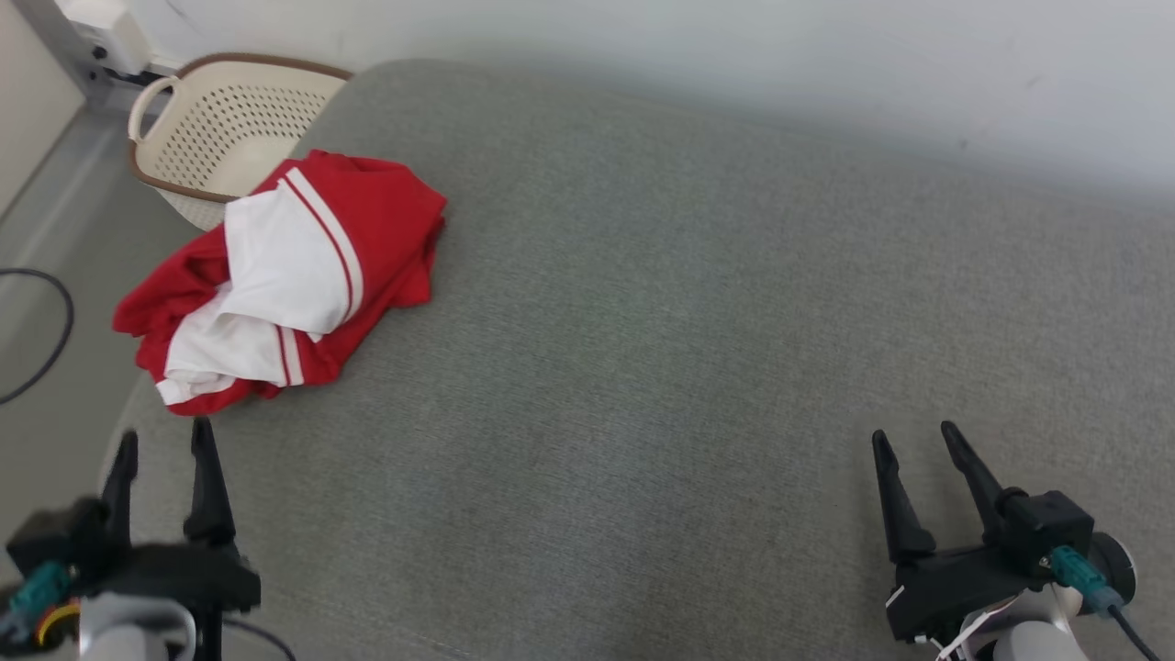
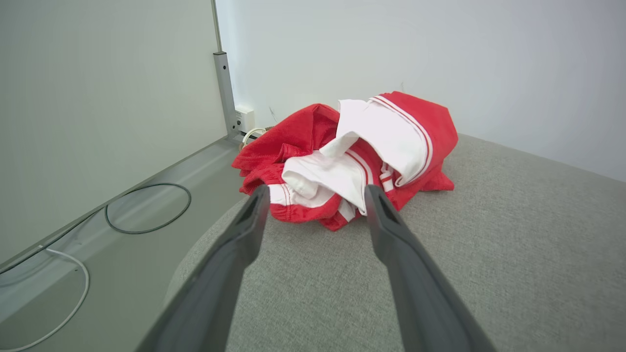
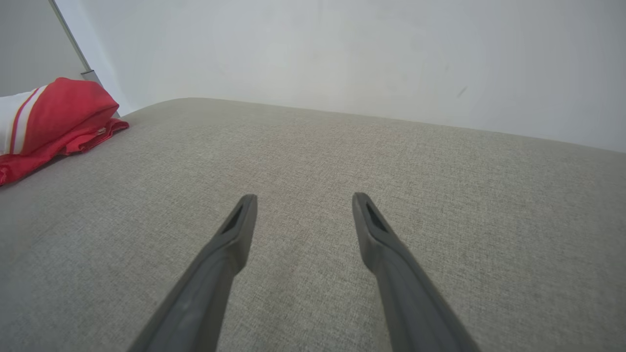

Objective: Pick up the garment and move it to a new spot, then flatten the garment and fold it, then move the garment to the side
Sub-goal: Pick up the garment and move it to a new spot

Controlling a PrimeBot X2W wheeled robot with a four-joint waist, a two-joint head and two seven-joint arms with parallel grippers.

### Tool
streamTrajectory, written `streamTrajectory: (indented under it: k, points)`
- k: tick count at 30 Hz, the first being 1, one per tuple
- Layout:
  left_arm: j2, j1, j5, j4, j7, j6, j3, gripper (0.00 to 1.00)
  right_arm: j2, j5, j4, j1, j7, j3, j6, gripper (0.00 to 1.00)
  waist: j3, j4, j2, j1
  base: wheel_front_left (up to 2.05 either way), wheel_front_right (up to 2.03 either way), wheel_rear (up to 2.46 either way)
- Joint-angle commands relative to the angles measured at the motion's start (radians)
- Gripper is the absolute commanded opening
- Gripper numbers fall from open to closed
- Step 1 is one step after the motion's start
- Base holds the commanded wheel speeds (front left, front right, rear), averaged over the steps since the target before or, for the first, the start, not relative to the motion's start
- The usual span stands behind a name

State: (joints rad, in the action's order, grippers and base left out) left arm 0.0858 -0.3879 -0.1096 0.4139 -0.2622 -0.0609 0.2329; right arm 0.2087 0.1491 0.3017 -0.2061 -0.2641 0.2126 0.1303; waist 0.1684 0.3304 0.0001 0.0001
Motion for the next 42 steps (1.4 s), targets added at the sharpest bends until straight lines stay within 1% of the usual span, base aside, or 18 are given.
streamTrajectory:
  k: [1,3,8,14,17,23,26,28,32,33,34,35,38,42]
  points:
    - [0.000,-0.029,0.010,0.007,-0.004,-0.009,0.003,1.00,0.010,0.003,-0.007,-0.005,0.000,-0.001,0.001,1.00,0.044,-0.039,-0.0001,-0.0001,0.00,0.00,0.00]
    - [0.015,-0.082,0.005,0.037,-0.004,-0.017,0.007,1.00,0.022,0.006,-0.017,-0.014,-0.001,-0.001,0.001,1.00,0.068,-0.057,-0.0001,-0.0001,0.00,0.00,0.00]
    - [0.067,-0.223,0.051,0.135,-0.003,-0.025,-0.028,1.00,0.047,0.008,-0.033,-0.030,-0.001,-0.008,0.001,1.00,0.120,-0.096,-0.0001,-0.0001,0.00,0.00,0.00]
    - [0.122,-0.383,0.054,0.309,0.007,-0.043,-0.058,1.00,0.070,0.022,-0.035,-0.047,-0.001,-0.004,0.001,1.00,0.171,-0.138,-0.0001,-0.0001,0.00,0.00,0.00]
    - [0.152,-0.448,0.058,0.381,0.023,-0.042,-0.064,1.00,0.080,0.029,-0.038,-0.059,-0.001,-0.003,0.001,1.00,0.197,-0.159,-0.0001,-0.0001,0.00,0.00,0.00]
    - [0.195,-0.531,0.064,0.494,0.061,-0.007,-0.063,1.00,0.100,0.038,-0.036,-0.076,0.000,-0.001,0.001,1.00,0.233,-0.192,-0.0001,-0.0001,0.00,0.00,0.00]
    - [0.218,-0.552,0.078,0.540,0.067,0.027,-0.066,1.00,0.103,0.038,-0.039,-0.076,0.000,-0.004,0.001,1.00,0.244,-0.204,-0.0001,-0.0001,0.00,0.00,0.00]
    - [0.221,-0.562,0.080,0.565,0.072,0.046,-0.071,1.00,0.105,0.038,-0.039,-0.071,0.000,-0.008,0.001,1.00,0.247,-0.208,-0.0001,-0.0001,0.00,0.00,0.00]
    - [0.220,-0.573,0.082,0.604,0.084,0.049,-0.081,1.00,0.102,0.038,-0.037,-0.066,0.001,-0.008,0.000,1.00,0.247,-0.212,-0.0001,-0.0001,0.00,0.00,0.00]
    - [0.219,-0.574,0.081,0.616,0.090,0.051,-0.084,0.96,0.099,0.038,-0.035,-0.064,0.001,-0.008,0.000,1.00,0.246,-0.212,-0.0001,-0.0001,0.00,0.00,0.00]
    - [0.219,-0.573,0.081,0.628,0.092,0.052,-0.087,0.09,0.095,0.039,-0.032,-0.063,0.001,-0.008,0.000,1.00,0.243,-0.212,-0.0001,-0.0001,0.00,0.00,0.00]
    - [0.218,-0.573,0.075,0.641,0.093,0.058,-0.083,0.00,0.090,0.041,-0.031,-0.061,0.001,-0.008,0.000,1.00,0.240,-0.212,-0.0001,-0.0001,0.00,0.00,0.00]
    - [0.216,-0.571,0.072,0.674,0.104,0.062,-0.090,0.00,0.077,0.045,-0.028,-0.060,0.001,-0.001,0.000,1.00,0.227,-0.212,-0.0001,-0.0001,0.00,0.00,0.00]
    - [0.221,-0.591,0.092,0.676,0.076,0.044,-0.119,0.00,0.065,0.048,-0.024,-0.059,0.000,-0.001,0.000,1.00,0.204,-0.207,-0.0001,-0.0001,0.00,0.00,0.00]
